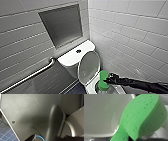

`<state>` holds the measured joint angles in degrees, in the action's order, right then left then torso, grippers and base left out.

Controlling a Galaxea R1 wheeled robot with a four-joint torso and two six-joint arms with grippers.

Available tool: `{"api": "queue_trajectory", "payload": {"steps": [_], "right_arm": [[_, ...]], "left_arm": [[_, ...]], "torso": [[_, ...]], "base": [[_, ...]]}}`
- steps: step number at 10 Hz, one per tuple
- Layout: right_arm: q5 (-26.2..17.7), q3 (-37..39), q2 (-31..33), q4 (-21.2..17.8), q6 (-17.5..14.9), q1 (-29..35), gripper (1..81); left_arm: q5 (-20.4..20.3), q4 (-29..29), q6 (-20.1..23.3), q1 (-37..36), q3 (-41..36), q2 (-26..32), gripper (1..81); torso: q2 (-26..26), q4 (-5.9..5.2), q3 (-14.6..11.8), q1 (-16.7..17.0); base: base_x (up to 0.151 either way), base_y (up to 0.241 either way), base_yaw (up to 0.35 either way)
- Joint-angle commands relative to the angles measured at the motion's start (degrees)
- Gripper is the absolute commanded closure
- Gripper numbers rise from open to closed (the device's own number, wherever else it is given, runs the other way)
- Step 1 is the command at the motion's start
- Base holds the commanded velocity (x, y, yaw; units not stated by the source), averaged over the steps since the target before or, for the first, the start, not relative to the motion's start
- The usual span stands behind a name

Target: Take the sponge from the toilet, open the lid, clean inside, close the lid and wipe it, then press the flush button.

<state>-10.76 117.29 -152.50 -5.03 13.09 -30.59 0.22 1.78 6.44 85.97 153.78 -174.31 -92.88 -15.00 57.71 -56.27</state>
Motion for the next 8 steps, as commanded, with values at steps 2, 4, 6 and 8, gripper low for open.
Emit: {"api": "queue_trajectory", "payload": {"steps": [2,4,6,8], "right_arm": [[-2.41,0.39,-0.72,0.64,-0.08,8.73,81.1],[-3.12,0.39,-0.89,0.73,-0.26,9.96,81.1],[-3.83,0.56,-1.60,0.82,-0.26,11.10,81.1],[-3.91,1.09,-2.65,1.43,-0.35,11.99,81.1]], "left_arm": [[4.61,0.68,0.42,0.56,-0.06,0.19,1.0],[4.61,0.59,0.42,0.56,-0.06,0.19,1.0],[4.61,0.59,0.42,0.56,-0.06,0.01,1.0],[4.61,0.59,0.42,0.56,-0.06,0.01,1.0]], "torso": [[-1.82,0.00,3.06,-1.03],[-3.08,0.00,5.49,-1.66],[-3.43,0.00,8.73,-1.86],[-3.43,0.00,7.41,-1.90]], "base": [[0.000,0.000,0.000],[0.000,0.000,0.000],[0.000,0.000,0.000],[0.000,0.000,0.000]]}}
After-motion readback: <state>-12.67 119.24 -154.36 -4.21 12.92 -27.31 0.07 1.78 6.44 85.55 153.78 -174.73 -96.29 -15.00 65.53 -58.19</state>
